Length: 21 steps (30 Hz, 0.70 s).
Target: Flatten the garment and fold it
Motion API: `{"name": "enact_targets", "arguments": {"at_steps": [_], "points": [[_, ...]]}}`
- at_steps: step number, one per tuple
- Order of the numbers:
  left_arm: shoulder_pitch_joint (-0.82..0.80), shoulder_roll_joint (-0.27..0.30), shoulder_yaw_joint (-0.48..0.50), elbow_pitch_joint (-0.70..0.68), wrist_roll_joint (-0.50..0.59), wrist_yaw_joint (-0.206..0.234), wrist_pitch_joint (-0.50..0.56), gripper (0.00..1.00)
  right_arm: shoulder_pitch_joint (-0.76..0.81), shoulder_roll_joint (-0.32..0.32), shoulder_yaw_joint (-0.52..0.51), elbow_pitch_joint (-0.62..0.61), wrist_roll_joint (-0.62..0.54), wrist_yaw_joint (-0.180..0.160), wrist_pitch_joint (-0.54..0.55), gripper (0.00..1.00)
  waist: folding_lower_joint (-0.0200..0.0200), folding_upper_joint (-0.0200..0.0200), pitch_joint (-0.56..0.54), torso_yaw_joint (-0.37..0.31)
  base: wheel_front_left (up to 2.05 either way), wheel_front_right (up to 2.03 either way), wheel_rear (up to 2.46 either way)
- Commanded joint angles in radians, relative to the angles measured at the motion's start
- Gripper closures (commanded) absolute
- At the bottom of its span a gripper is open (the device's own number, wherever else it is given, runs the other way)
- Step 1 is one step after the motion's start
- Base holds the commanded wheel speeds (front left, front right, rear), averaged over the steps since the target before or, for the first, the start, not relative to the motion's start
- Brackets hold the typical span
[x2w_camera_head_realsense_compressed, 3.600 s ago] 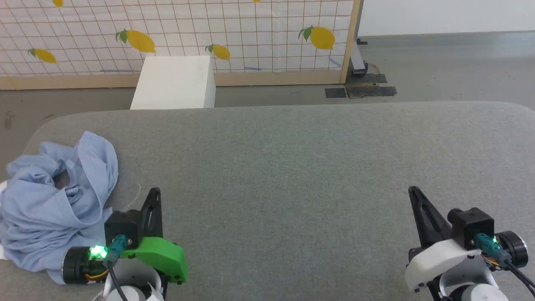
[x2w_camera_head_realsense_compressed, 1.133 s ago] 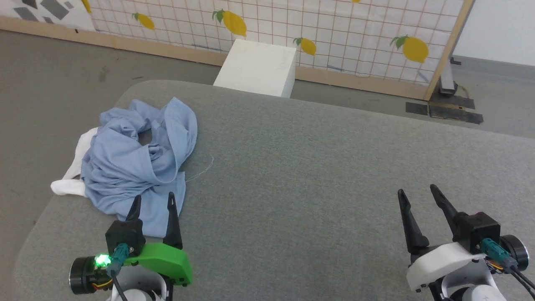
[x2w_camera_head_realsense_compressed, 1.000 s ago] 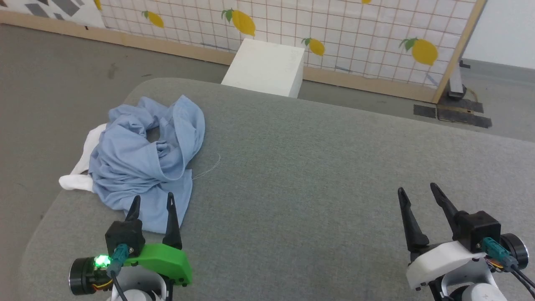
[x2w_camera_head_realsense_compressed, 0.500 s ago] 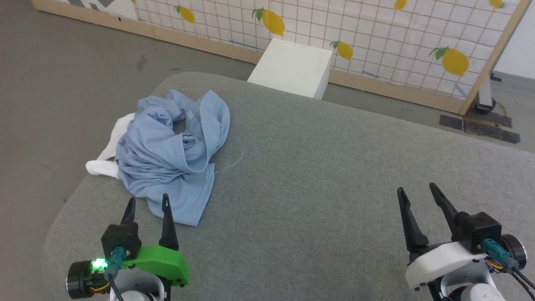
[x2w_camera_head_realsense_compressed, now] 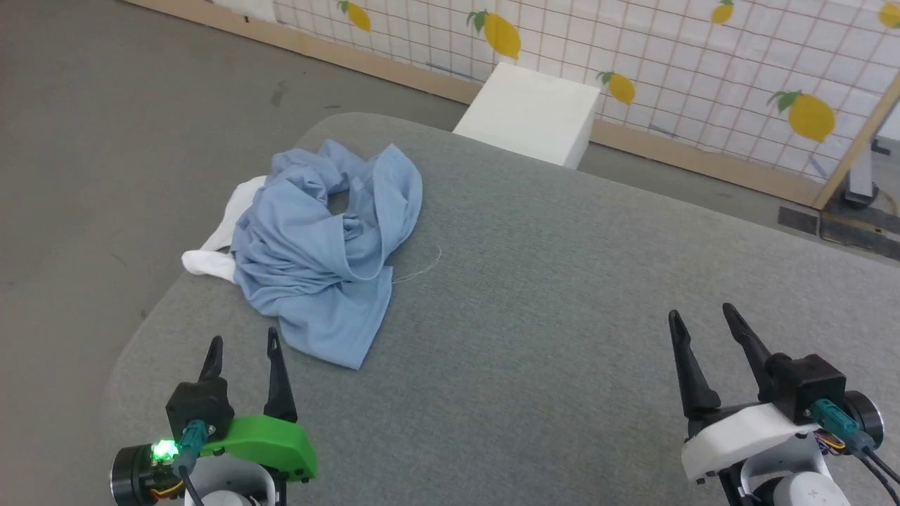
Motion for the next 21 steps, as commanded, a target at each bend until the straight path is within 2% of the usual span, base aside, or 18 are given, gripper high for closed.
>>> {"name": "enact_targets", "arguments": {"at_steps": [1,21], "points": [[-0.021,0.009,-0.004,0.007,-0.008,0.009,-0.012,0.00,-0.016,0.001,-0.001,0.006,0.008,-0.001,-0.010,0.00,0.0000,0.0000,-0.001,0.014,0.00,0.00,0.00],[-0.029,0.014,-0.018,0.041,-0.034,0.044,-0.053,0.00,-0.024,0.001,-0.004,0.027,0.023,-0.001,-0.041,0.00,0.0000,0.0000,0.001,0.117,0.00,0.00,0.00]]}}
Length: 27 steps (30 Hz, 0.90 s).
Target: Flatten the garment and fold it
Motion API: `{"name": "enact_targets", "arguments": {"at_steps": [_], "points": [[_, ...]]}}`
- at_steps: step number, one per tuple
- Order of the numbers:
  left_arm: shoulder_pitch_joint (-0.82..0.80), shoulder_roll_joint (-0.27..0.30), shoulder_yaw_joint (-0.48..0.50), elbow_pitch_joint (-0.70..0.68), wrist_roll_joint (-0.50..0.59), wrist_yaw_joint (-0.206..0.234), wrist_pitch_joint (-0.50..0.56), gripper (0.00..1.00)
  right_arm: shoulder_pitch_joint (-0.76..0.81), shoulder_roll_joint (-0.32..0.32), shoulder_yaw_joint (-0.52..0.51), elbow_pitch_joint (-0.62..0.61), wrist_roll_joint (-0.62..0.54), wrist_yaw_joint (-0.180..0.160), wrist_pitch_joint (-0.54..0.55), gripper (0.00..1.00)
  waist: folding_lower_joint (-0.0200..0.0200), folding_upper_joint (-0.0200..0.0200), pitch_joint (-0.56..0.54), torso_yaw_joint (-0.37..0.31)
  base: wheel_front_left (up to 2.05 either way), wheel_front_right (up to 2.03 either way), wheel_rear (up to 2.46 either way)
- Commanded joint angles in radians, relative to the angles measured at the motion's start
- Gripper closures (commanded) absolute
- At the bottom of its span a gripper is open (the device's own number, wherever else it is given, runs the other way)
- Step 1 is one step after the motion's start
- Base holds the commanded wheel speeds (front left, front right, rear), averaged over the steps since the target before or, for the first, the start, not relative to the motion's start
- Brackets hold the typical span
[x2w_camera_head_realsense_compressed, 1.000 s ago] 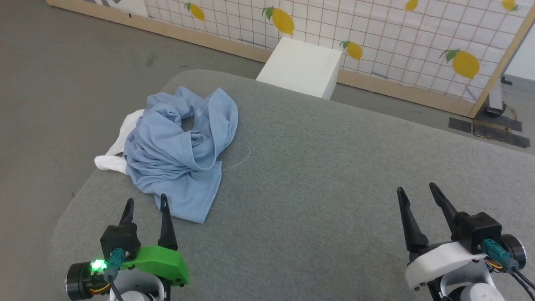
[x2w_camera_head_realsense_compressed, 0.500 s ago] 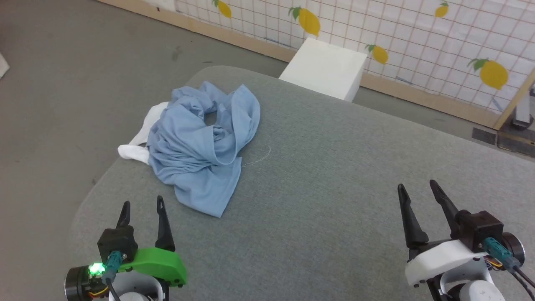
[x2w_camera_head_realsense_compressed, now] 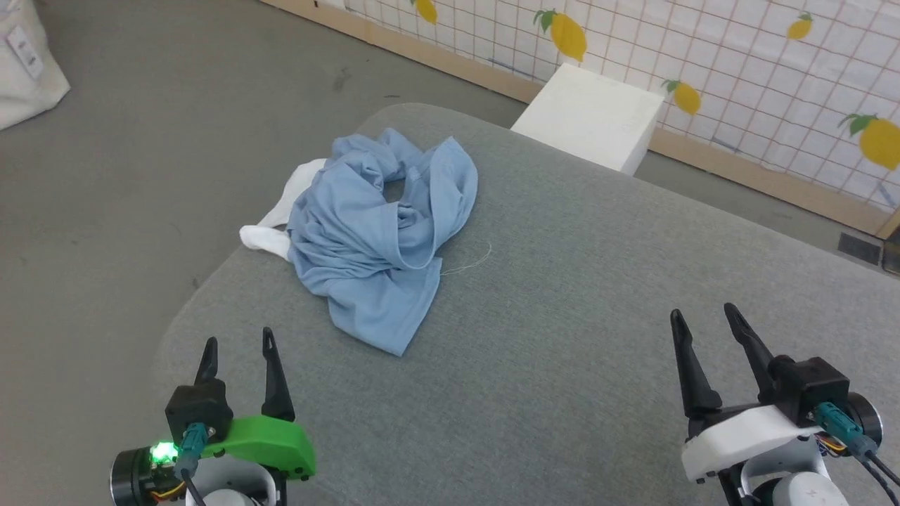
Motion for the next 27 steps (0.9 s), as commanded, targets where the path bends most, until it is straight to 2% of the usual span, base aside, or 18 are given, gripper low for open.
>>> {"name": "enact_targets", "arguments": {"at_steps": [1,7,17,22,27], "points": [[-0.016,0.006,-0.002,0.006,-0.011,0.009,-0.012,0.00,-0.018,0.001,-0.001,0.006,0.009,-0.001,-0.011,0.00,-0.0001,0.0000,-0.002,0.014,0.00,0.00,0.00],[-0.017,0.011,-0.009,0.031,-0.029,0.034,-0.037,0.00,-0.023,0.001,0.001,0.019,0.018,-0.001,-0.026,0.00,-0.0001,0.0000,-0.006,0.071,0.00,0.00,0.00],[-0.029,0.013,-0.014,0.038,-0.042,0.030,-0.047,0.00,-0.016,0.001,-0.004,0.020,0.032,-0.002,-0.029,0.00,-0.0001,0.0000,-0.008,0.099,0.00,0.00,0.00],[-0.118,0.019,-0.034,0.057,-0.081,-0.039,-0.020,0.00,-0.025,0.001,-0.006,0.003,0.021,-0.002,-0.015,0.00,-0.0001,0.0000,0.031,0.094,0.00,0.00,0.00],[-0.323,0.039,-0.037,0.130,-0.129,-0.109,0.066,0.00,-0.063,0.001,-0.001,-0.042,-0.021,-0.002,0.022,0.00,-0.0001,0.0000,0.133,0.049,0.00,0.00,0.00]]}}
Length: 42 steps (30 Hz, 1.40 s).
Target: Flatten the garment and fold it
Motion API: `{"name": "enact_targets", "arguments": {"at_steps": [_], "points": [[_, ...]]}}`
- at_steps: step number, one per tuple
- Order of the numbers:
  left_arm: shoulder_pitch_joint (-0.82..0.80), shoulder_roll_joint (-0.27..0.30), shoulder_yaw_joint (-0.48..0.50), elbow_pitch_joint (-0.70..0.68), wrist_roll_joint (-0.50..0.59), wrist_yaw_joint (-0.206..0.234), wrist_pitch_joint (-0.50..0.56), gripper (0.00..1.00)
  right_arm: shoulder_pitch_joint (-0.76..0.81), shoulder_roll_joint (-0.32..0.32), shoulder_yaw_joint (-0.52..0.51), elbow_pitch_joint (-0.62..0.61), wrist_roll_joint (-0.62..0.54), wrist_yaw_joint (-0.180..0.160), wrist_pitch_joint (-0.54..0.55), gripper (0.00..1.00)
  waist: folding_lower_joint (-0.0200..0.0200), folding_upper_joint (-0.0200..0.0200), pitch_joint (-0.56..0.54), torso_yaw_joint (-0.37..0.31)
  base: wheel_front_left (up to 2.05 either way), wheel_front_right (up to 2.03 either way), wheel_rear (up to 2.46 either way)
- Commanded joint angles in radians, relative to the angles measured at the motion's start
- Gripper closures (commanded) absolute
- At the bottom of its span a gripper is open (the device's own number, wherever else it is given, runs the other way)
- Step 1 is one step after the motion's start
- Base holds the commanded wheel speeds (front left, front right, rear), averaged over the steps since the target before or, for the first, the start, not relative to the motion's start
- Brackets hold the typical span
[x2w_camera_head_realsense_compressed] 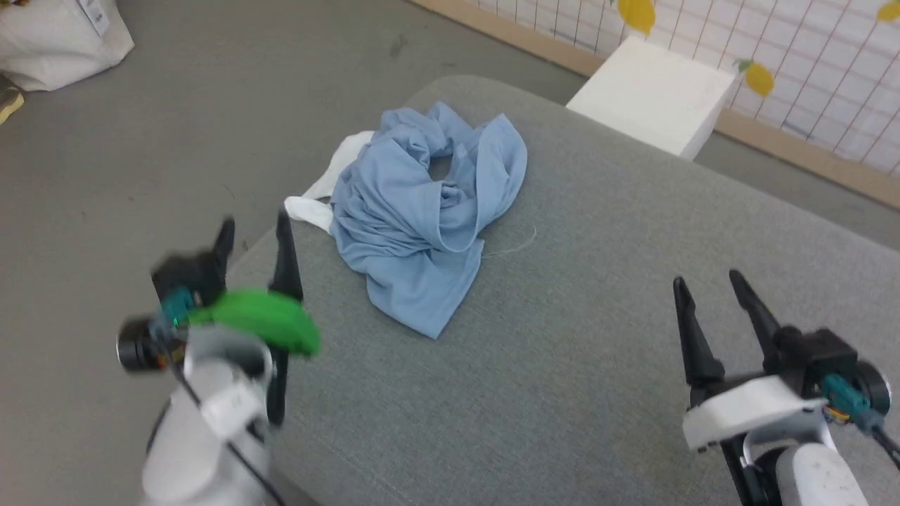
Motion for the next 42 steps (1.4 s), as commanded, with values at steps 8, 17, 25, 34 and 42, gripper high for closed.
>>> {"name": "enact_targets", "arguments": {"at_steps": [8,17,25,34,42], "points": [[-0.319,0.039,0.073,0.207,-0.140,-0.061,0.197,0.00,-0.099,-0.001,0.033,-0.082,-0.069,-0.002,0.058,0.00,0.0000,0.0000,0.280,-0.180,0.00,0.00,0.00],[-0.471,0.096,0.192,0.391,-0.305,-0.043,0.441,0.00,-0.186,-0.001,0.040,-0.124,-0.106,-0.002,0.069,0.00,0.0000,0.0000,0.469,-0.338,0.00,0.00,0.00],[-0.446,0.110,0.199,0.499,-0.354,0.013,0.660,0.00,-0.206,-0.001,0.042,-0.108,-0.100,-0.002,0.047,0.00,0.0000,0.0000,0.519,-0.399,0.00,0.00,0.00],[-0.355,0.198,0.163,0.441,-0.325,-0.027,0.741,1.00,-0.196,-0.001,0.038,-0.031,-0.048,-0.002,-0.009,0.00,0.0000,0.0000,0.376,-0.410,0.00,0.00,0.00],[-0.367,0.297,0.144,0.240,-0.157,0.018,0.364,1.00,-0.126,-0.001,0.018,0.047,0.023,-0.002,-0.055,0.00,0.0000,0.0000,0.171,-0.436,0.00,0.00,0.00]]}}
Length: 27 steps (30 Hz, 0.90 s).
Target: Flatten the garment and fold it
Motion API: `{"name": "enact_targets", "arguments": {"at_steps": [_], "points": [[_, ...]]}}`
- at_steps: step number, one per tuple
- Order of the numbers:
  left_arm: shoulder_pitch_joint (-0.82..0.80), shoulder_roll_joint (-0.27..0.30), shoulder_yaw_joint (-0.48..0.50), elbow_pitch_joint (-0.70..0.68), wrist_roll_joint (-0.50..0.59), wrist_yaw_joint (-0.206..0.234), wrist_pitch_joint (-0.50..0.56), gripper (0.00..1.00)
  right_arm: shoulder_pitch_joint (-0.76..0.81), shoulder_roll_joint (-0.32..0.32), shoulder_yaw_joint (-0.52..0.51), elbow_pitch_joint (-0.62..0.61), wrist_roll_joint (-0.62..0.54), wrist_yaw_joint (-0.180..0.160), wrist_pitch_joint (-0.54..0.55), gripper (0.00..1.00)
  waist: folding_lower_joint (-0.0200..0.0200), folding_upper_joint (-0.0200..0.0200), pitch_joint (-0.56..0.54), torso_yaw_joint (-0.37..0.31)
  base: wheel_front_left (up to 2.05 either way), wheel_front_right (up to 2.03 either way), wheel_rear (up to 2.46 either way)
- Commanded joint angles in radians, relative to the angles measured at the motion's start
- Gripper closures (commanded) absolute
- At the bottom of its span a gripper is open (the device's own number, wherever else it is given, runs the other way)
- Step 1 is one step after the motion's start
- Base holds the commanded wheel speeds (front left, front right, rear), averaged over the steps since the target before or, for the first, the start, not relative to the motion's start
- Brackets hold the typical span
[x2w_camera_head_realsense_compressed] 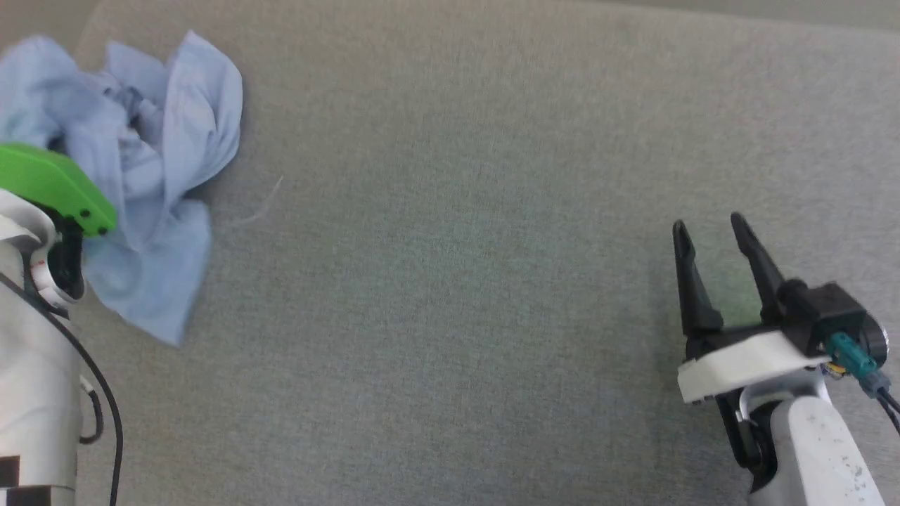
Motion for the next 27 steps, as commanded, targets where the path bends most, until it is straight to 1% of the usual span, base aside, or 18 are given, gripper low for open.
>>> {"name": "enact_targets", "arguments": {"at_steps": [1,4,7,12,16,19,22,25,27], "points": [[-0.017,0.015,-0.014,-0.030,0.026,-0.004,-0.042,1.00,0.017,-0.001,-0.002,0.008,0.013,-0.002,-0.012,0.00,-0.0001,0.0000,-0.169,-0.009,0.00,0.00,0.00],[-0.045,0.029,-0.048,-0.101,0.073,-0.020,-0.125,1.00,0.043,-0.001,-0.016,0.030,0.029,-0.002,-0.024,0.00,-0.0001,0.0000,-0.239,-0.042,0.00,0.00,0.00],[-0.075,0.020,-0.088,-0.162,0.113,-0.030,-0.186,1.00,0.067,-0.001,-0.034,0.039,0.040,-0.002,-0.033,0.00,-0.0001,0.0000,-0.291,-0.077,0.00,0.00,0.00],[-0.130,-0.040,-0.176,-0.242,0.154,-0.053,-0.250,1.00,0.100,-0.001,-0.064,0.043,0.050,-0.002,-0.040,0.00,-0.0001,0.0000,-0.349,-0.147,0.00,0.00,0.00],[-0.146,-0.121,-0.240,-0.273,0.147,-0.075,-0.278,1.00,0.119,-0.001,-0.067,0.047,0.058,-0.002,-0.042,0.00,-0.0001,0.0000,-0.380,-0.215,0.00,0.00,0.00],[-0.129,-0.187,-0.289,-0.284,0.123,-0.098,-0.274,1.00,0.132,-0.001,-0.060,0.047,0.060,-0.002,-0.039,0.00,-0.0001,0.0000,-0.396,-0.272,0.00,0.00,0.00],[-0.101,-0.236,-0.335,-0.287,0.097,-0.122,-0.244,1.00,0.139,-0.001,-0.064,0.038,0.058,-0.002,-0.034,0.00,-0.0001,0.0000,-0.393,-0.320,0.00,0.00,0.00],[-0.047,-0.284,-0.383,-0.264,0.044,-0.150,-0.160,1.00,0.142,-0.001,-0.068,0.025,0.056,-0.002,-0.028,0.00,-0.0001,0.0000,-0.378,-0.363,0.00,0.00,0.00],[-0.002,-0.298,-0.426,-0.238,0.021,-0.164,-0.089,1.00,0.146,-0.001,-0.073,0.017,0.054,-0.002,-0.023,0.00,-0.0001,0.0000,-0.367,-0.382,0.00,0.00,0.00]]}}
